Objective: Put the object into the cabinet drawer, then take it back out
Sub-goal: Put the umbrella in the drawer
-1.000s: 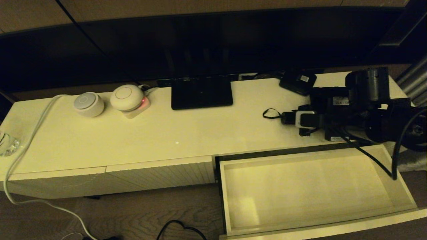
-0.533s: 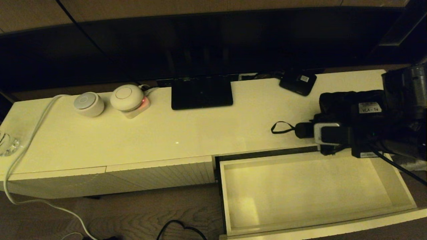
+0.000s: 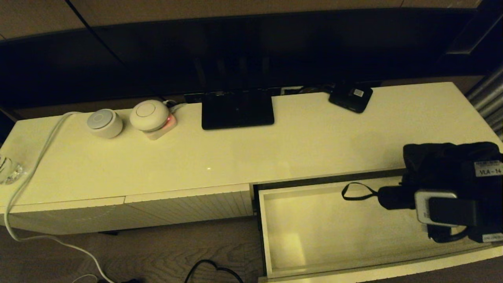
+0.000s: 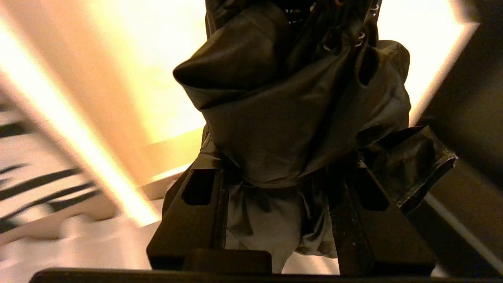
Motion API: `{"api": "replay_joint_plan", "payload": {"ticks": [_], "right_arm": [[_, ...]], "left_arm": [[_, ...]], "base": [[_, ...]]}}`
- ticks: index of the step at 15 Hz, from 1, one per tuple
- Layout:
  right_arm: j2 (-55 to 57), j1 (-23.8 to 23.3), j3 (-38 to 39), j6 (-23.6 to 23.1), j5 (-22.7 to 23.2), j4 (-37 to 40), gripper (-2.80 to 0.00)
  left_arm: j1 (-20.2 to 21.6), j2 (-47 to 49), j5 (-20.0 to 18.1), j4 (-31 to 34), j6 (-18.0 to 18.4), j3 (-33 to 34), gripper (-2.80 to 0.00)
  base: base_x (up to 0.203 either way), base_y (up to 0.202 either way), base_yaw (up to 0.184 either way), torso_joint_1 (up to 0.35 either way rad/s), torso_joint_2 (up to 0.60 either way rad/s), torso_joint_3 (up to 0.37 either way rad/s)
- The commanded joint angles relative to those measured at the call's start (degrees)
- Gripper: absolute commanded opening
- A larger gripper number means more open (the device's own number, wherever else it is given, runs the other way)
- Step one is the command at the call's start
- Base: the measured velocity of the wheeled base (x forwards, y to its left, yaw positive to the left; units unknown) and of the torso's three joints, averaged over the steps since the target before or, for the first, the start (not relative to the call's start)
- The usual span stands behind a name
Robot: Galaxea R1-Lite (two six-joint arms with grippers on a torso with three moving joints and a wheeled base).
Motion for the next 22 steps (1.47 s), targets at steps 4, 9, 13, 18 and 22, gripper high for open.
{"api": "replay_joint_plan", "payload": {"ticks": [4, 9, 13, 18, 22], "right_arm": [[-1.1, 6.3, 1.3, 20.7, 2.9, 9.1, -2.8], [4.2, 4.7, 3.6, 22.3, 5.6, 7.2, -2.8], [10.9, 2.1, 4.5, 21.8, 7.8, -3.2, -2.8], [12.4, -2.7, 5.4, 14.0, 9.1, -7.0, -2.8], [12.5, -6.7, 8.0, 7.2, 11.2, -7.1, -2.8]], "left_arm": [[0.0, 0.0, 0.0, 0.0, 0.1, 0.2, -2.8], [0.0, 0.0, 0.0, 0.0, 0.0, 0.2, -2.8], [0.0, 0.0, 0.0, 0.0, 0.0, 0.2, -2.8], [0.0, 0.0, 0.0, 0.0, 0.0, 0.2, -2.8], [0.0, 0.0, 0.0, 0.0, 0.0, 0.2, -2.8]], "base": [[0.0, 0.0, 0.0, 0.0, 0.0, 0.0], [0.0, 0.0, 0.0, 0.0, 0.0, 0.0], [0.0, 0.0, 0.0, 0.0, 0.0, 0.0], [0.0, 0.0, 0.0, 0.0, 0.0, 0.0], [0.0, 0.0, 0.0, 0.0, 0.0, 0.0]]}}
